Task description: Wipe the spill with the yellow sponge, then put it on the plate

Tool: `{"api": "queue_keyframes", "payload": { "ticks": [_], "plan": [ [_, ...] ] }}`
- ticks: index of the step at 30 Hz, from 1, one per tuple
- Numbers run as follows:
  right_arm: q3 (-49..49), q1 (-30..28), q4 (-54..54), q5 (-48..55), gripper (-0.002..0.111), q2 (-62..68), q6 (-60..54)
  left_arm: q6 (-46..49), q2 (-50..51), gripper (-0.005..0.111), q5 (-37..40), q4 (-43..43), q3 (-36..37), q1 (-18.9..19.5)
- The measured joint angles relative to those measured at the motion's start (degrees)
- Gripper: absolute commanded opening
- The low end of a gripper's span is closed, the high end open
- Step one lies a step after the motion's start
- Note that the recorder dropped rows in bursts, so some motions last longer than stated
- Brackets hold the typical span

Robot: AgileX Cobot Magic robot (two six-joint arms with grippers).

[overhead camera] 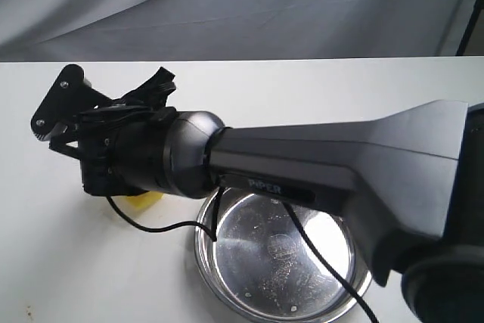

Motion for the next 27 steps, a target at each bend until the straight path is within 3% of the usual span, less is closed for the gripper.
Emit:
{"api": "queue_keyframes", "payload": {
  "ticks": [3,10,12,27],
  "plan": [
    [0.04,0.32,0.62,-0.75,0.005,0.0,0.63,0.0,0.0,0.0,0.0,0.0,0.0,0.0],
    [0.04,0.32,5.72,-4.21,0.045,0.0,-0.49,0.0,0.0,0.0,0.0,0.0,0.0,0.0],
    [0.04,0.32,8.16,-5.01,0.05,0.0,-0.94,0.0,0.0,0.0,0.0,0.0,0.0,0.0],
    [-0.16,0.77,30.91,-6.88,0.051,-0.84,-15.48,0.0,0.0,0.0,0.0,0.0,0.0,0.0]
  ]
}}
